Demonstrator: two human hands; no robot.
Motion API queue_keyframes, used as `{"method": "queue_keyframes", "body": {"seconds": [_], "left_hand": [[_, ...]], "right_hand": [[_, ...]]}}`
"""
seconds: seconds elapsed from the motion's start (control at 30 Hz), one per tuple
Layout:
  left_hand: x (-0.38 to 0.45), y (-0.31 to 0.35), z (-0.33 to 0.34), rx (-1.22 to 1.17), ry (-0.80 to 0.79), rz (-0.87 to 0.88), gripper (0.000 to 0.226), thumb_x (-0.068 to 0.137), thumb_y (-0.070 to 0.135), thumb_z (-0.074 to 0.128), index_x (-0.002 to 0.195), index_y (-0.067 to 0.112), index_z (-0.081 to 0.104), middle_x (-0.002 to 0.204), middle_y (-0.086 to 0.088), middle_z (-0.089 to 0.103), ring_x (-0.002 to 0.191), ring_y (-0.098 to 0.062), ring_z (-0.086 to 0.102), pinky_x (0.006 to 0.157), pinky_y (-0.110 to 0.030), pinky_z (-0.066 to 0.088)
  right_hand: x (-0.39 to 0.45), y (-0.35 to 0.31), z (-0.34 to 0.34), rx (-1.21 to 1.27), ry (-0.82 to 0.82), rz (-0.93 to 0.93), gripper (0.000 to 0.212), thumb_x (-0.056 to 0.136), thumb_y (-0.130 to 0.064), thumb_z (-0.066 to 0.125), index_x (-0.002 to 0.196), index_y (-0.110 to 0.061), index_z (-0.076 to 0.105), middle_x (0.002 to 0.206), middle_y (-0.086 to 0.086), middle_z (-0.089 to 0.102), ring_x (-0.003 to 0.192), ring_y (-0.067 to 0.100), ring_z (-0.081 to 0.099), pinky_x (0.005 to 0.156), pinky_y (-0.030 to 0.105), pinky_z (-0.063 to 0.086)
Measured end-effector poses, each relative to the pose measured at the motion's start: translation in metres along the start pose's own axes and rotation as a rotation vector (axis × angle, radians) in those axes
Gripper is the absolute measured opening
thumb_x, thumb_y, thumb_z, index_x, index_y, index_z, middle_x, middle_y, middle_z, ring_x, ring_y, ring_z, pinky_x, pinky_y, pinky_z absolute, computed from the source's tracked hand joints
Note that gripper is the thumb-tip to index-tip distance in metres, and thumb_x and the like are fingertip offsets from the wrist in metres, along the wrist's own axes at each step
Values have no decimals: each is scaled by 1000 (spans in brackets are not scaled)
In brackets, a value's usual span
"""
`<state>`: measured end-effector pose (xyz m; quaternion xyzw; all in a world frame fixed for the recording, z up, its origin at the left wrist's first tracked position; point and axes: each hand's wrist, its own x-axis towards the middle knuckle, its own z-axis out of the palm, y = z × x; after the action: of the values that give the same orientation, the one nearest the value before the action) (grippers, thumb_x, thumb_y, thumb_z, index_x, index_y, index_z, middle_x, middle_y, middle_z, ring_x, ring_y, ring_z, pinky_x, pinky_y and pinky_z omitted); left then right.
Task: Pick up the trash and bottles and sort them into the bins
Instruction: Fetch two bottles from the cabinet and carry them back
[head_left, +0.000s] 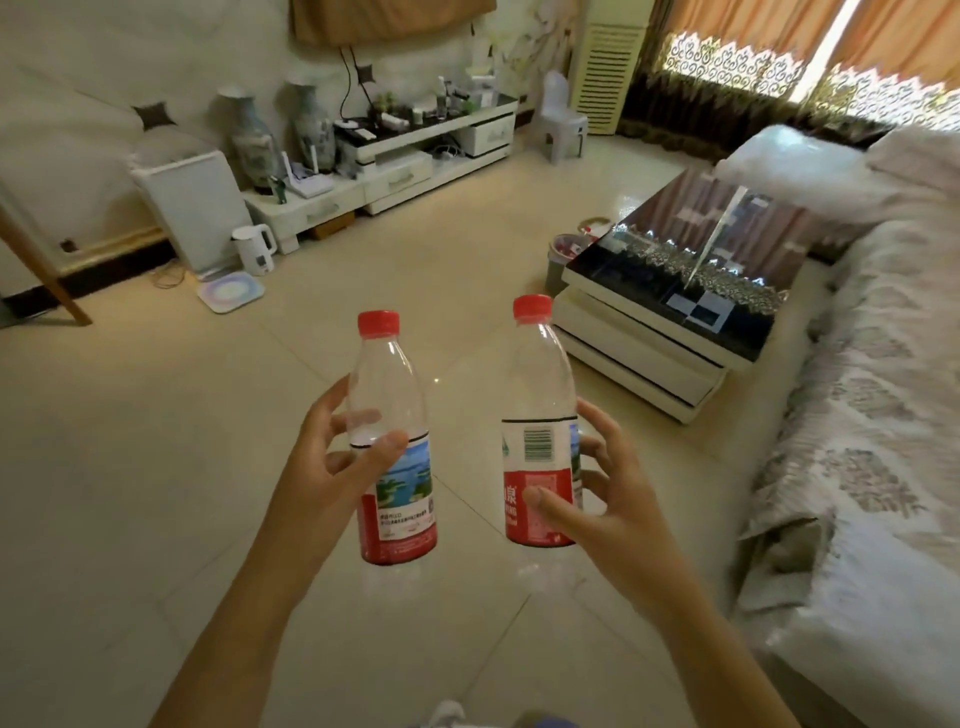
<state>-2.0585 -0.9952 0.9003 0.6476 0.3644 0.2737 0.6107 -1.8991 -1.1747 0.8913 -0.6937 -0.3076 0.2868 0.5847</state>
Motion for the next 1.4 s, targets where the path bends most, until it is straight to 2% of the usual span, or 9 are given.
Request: {"method": "queue_keyframes", "body": {"seconds": [0.1,0.2,0.3,0.5,0.67,0.83,1.0,1.23,1.4], "left_hand": [[42,2,-11,6,6,-16,67,68,42,66,128,50,38,119,15,58,87,6,64,65,-16,48],[92,-1,-18,4,37,-34,69,68,42,66,130,51,38,118,17,58,87,6,64,69,-21,47],[147,-1,-19,8,69,-35,69,68,42,65,130,51,37,117,19,58,87,7,64,70,-22,47],[279,7,-14,16,108,-39,68,68,40,66,129,51,38,120,14,58,93,-3,63,70,-23,47],[375,22,-20,36,94,-40,69,69,40,67,130,53,39,119,16,59,93,-1,65,72,-24,48],[450,23,-36,5,142,-54,72,68,40,68,132,51,38,121,15,58,98,-8,64,73,-26,48],[536,17,-62,-7,117,-83,70,67,41,68,128,55,39,118,19,58,91,-1,65,73,-27,49],[677,23,-103,-29,30,-55,73,67,45,71,130,53,37,123,14,57,97,-6,62,72,-27,48],[760,34,-125,-19,-93,-29,81,60,59,79,131,56,37,124,17,56,101,-8,62,73,-26,49]], "right_hand": [[48,1,9,-14,-3,28,83,68,-29,75,136,-43,31,118,-13,51,106,13,59,74,36,59],[106,8,14,-11,-7,49,81,74,-19,75,138,-40,31,120,-11,51,107,15,58,74,37,59],[171,15,15,-7,-6,52,80,75,-21,76,138,-41,31,121,-9,51,107,16,59,75,37,59],[315,19,19,41,-18,58,76,76,-22,74,134,-45,31,119,-13,50,105,15,58,72,30,58],[429,0,29,53,-50,60,73,78,-15,73,129,-45,31,116,-12,49,101,15,59,72,30,58],[510,-10,52,32,-103,58,74,76,-18,74,131,-46,32,117,-10,51,104,16,59,74,32,59],[584,-9,83,26,-100,106,73,76,-17,74,131,-45,33,117,-9,52,105,17,59,73,32,58],[683,-29,123,10,-21,109,76,69,-26,75,128,-48,34,122,-6,52,107,17,59,74,31,58],[738,-37,145,15,43,88,80,67,-28,75,135,-42,34,122,-5,52,106,16,60,72,28,57]]}}
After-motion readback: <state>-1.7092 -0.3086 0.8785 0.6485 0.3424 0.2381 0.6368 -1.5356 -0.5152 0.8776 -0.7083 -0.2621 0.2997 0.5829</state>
